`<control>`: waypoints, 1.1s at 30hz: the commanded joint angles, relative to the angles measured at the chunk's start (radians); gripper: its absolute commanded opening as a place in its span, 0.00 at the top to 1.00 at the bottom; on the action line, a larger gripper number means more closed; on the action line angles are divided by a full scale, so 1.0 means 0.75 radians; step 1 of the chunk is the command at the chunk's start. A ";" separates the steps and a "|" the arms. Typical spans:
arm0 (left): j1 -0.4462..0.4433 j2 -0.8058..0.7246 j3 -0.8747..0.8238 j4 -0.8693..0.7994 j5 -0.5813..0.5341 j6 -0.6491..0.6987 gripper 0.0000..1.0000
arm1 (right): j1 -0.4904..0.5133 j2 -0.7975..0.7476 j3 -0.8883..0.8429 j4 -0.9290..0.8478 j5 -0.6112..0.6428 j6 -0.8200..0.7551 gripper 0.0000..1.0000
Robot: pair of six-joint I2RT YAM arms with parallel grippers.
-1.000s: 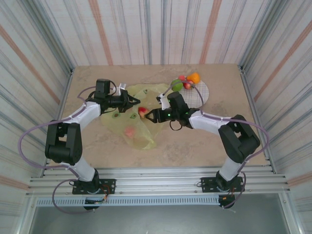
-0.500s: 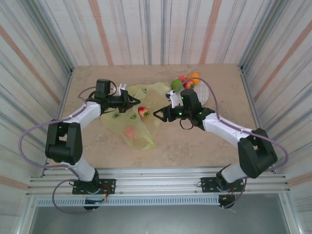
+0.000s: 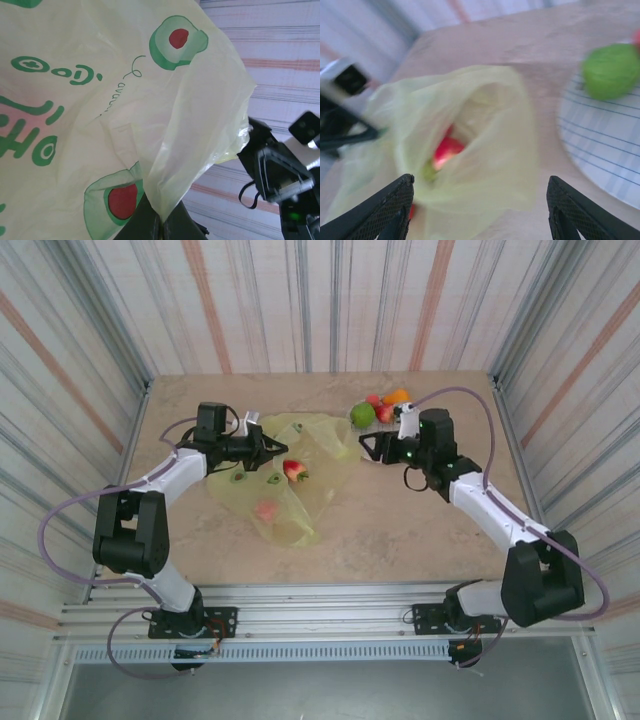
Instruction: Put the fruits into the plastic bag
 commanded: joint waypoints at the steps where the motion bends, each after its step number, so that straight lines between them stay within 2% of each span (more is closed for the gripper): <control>1: -0.011 0.016 -0.012 0.013 0.031 0.002 1.00 | -0.093 0.146 0.124 -0.095 0.208 0.110 0.28; 6: -0.010 0.018 -0.010 0.009 0.033 0.008 1.00 | -0.123 0.412 0.345 -0.162 0.247 0.043 0.28; 14: -0.010 0.021 -0.007 0.010 0.037 0.004 1.00 | -0.085 0.774 0.767 -0.404 0.327 -0.243 0.24; 22: -0.010 0.025 -0.007 0.013 0.044 0.002 1.00 | -0.002 1.000 1.054 -0.552 0.430 -0.437 0.19; 33: -0.008 0.033 -0.009 0.013 0.045 0.001 1.00 | 0.028 1.219 1.365 -0.681 0.526 -0.534 0.15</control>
